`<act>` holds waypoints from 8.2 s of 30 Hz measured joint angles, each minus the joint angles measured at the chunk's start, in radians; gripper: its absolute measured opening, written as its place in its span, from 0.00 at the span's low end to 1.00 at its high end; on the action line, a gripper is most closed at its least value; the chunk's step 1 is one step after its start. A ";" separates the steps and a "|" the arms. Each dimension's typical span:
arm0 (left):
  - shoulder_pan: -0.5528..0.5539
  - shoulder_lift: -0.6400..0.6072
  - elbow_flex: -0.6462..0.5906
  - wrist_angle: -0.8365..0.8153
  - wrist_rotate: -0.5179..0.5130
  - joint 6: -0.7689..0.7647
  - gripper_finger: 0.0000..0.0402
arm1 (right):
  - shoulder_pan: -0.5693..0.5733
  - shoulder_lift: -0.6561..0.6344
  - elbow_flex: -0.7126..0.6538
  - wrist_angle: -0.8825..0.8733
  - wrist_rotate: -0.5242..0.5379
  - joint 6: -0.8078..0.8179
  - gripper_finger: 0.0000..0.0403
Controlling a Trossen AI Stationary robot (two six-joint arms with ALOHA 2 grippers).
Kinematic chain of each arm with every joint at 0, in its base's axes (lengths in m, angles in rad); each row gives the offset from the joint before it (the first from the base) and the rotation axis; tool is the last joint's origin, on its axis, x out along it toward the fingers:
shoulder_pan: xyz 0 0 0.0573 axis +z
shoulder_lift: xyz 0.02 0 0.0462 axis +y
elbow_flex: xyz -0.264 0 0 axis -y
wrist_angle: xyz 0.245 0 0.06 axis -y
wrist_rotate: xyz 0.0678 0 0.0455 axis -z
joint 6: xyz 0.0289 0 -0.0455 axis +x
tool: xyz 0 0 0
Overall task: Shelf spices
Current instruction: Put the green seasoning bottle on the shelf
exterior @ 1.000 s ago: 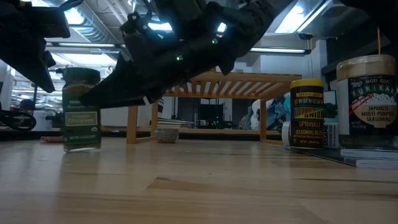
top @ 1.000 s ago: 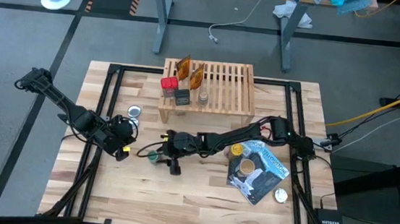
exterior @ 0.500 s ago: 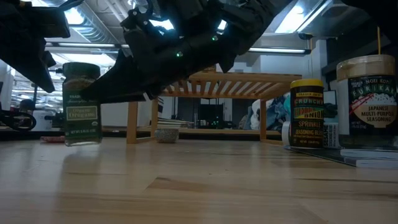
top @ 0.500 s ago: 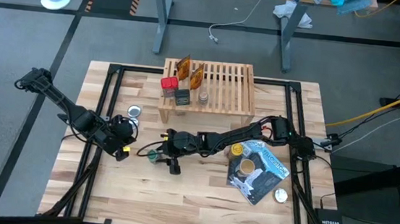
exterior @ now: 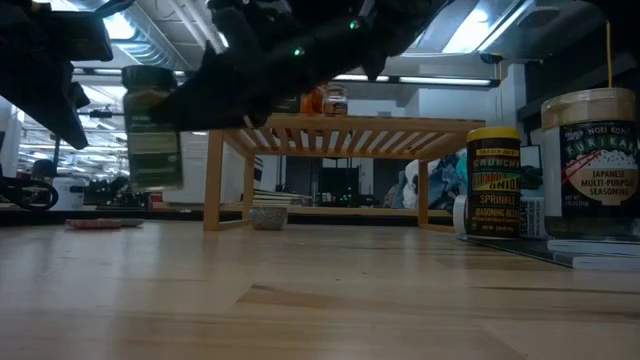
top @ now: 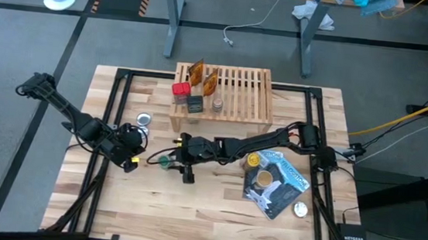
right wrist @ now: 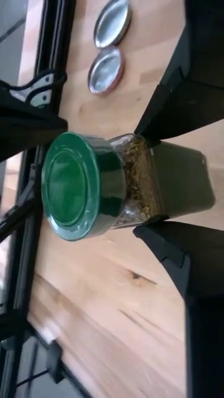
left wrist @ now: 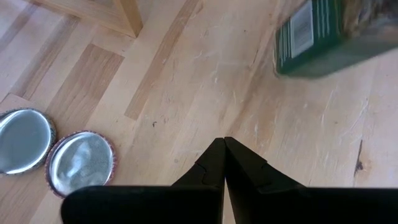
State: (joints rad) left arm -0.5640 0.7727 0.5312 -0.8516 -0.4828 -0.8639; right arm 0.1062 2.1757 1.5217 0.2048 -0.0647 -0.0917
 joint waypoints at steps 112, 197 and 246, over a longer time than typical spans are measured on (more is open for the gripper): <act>0.000 0.000 -0.001 0.002 0.000 0.000 0.00 | -0.633 -0.767 -0.633 0.086 -0.124 -0.066 0.52; 0.000 0.000 -0.001 0.002 0.000 0.000 0.00 | -0.629 -0.764 -0.632 0.071 -0.123 0.016 0.66; 0.002 0.000 -0.001 0.003 0.000 0.000 0.00 | -0.630 -0.514 0.109 -0.921 -0.110 -0.124 0.66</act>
State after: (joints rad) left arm -0.5621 0.7729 0.5304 -0.8486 -0.4831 -0.8642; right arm -0.5240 1.6621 1.6312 -0.7161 -0.1748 -0.2157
